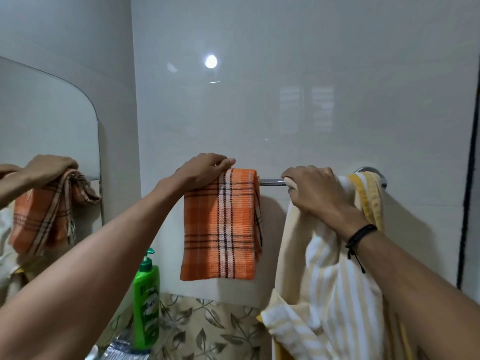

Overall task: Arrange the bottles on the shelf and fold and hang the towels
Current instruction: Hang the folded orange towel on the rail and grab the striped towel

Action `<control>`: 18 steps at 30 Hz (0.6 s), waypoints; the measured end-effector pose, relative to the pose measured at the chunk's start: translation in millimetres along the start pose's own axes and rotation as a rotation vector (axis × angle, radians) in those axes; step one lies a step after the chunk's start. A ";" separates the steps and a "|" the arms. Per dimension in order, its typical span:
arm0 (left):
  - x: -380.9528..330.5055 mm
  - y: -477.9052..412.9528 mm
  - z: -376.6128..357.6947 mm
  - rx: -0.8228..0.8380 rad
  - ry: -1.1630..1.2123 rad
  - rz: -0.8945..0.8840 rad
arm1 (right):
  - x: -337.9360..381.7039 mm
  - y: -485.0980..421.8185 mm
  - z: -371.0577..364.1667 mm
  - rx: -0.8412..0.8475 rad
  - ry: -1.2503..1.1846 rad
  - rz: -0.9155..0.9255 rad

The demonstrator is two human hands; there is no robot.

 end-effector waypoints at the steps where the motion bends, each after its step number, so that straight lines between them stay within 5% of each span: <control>1: -5.7 0.3 -2.6 -0.033 -0.003 -0.049 | -2.8 3.4 -0.9 -0.067 -0.027 -0.010; 5: -39.5 12.3 -18.6 -0.293 -0.047 -0.356 | -5.5 18.6 3.0 -0.273 -0.143 -0.056; 8: -77.1 35.2 -42.6 -0.344 -0.073 -0.408 | -2.4 39.1 18.0 -0.496 -0.236 -0.097; 11: -100.1 53.1 -71.7 -0.237 0.076 -0.210 | -7.9 56.5 21.4 -0.530 -0.450 -0.169; 15: -115.6 75.0 -119.4 0.034 0.905 0.253 | -18.9 86.4 17.1 -0.514 -0.713 -0.328; 18: -131.8 78.0 -148.0 0.132 1.244 0.375 | -17.9 114.4 8.9 -0.457 -0.871 -0.394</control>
Point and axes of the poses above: each hand's wrist, its own y-axis away from the middle knuckle, its own z-axis out of the back of the hand, x = y × z, the point moved 4 cm from there along -y, towards the middle knuckle, and after that the axes turned 14 degrees about y, right-handed, at the moved point
